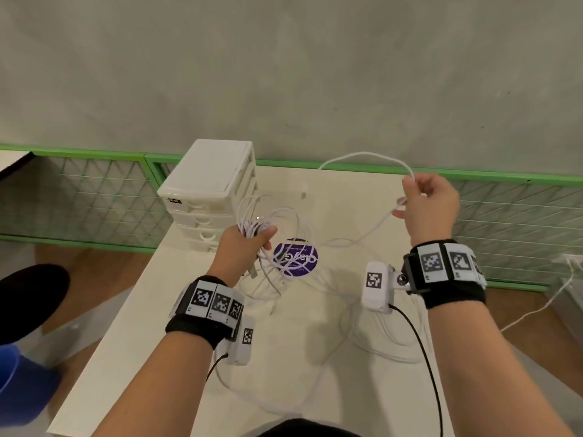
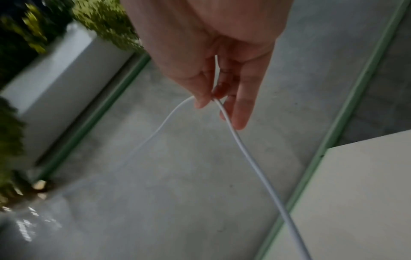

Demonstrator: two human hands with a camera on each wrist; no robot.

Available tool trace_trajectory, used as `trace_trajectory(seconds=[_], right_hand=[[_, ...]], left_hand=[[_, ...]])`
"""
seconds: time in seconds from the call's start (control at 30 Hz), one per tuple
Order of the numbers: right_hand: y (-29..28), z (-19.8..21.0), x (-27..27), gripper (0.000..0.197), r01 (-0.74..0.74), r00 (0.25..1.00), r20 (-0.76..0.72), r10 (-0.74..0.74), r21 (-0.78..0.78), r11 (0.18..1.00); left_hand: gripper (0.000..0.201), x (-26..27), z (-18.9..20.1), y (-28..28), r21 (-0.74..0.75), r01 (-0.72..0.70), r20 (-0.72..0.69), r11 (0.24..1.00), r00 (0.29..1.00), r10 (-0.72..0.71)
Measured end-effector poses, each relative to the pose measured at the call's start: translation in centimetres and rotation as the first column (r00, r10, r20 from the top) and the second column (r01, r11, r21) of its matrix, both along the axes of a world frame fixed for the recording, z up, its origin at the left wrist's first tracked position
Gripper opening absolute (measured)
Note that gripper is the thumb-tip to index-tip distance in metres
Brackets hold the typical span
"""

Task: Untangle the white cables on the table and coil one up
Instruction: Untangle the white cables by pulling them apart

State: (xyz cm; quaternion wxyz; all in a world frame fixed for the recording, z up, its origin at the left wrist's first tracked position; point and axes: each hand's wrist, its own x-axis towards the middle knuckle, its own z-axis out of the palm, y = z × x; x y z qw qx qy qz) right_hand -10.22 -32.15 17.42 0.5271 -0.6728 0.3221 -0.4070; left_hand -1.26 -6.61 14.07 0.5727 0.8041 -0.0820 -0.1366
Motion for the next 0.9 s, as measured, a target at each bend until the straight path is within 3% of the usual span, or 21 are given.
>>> trace_trajectory(seconds=[0.13,0.27,0.33,0.4,0.47,0.57,0.63,0.77,0.9], right_hand=[[-1.9,-5.5,-0.7,0.01,-0.014,0.927,-0.375,0.018,0.012,1.0],[-1.3,-7.5,-1.4,0.035,-0.19,0.744,-0.653,0.138,-0.009,0.982],[0.1,-6.4,-1.4,0.036,-0.282,0.803,-0.559,0.206,-0.052,0.958],[2.1,-4.4,-1.2,0.035,-0.367,0.876,-0.363,0.319,-0.07,0.928],[4.5,-2.5,-0.8,0.045,-0.54,0.81,-0.277,0.517,-0.005,0.842],[7.2,-1.9,0.3,0.068,-0.704,0.656,-0.337,0.675,0.048,0.708],[7.2,-2.4,0.8,0.061,-0.697,0.67,-0.364,0.647,-0.008,0.717],[3.4,-2.4,0.4,0.032,-0.552,0.798,-0.431,0.421,-0.245,0.797],[1.1,-2.2,0.1,0.017,-0.473,0.819,-0.478,0.318,-0.248,0.846]], left_hand=[[0.031,0.2,0.5,-0.3,-0.078,-0.011,-0.048,0.997,0.999,0.007],[0.027,-0.1,1.3,-0.7,-0.137,0.026,-0.06,0.99,0.998,-0.035],[0.025,-0.1,1.5,-0.9,-0.15,0.048,-0.053,0.988,0.997,-0.057],[0.024,-0.1,1.7,-1.2,-0.149,0.087,-0.047,0.985,0.994,-0.095],[0.026,-0.5,2.1,-1.6,-0.155,0.138,-0.051,0.978,0.988,-0.148],[0.033,-1.2,3.0,-2.3,-0.133,0.202,-0.043,0.97,0.977,-0.209],[0.033,-1.1,3.5,-2.1,-0.081,0.207,-0.009,0.975,0.978,-0.208],[0.029,0.8,3.9,-0.1,0.131,0.127,0.077,0.983,0.987,-0.138],[0.033,0.6,4.3,0.6,0.225,0.22,0.042,0.949,0.971,-0.235]])
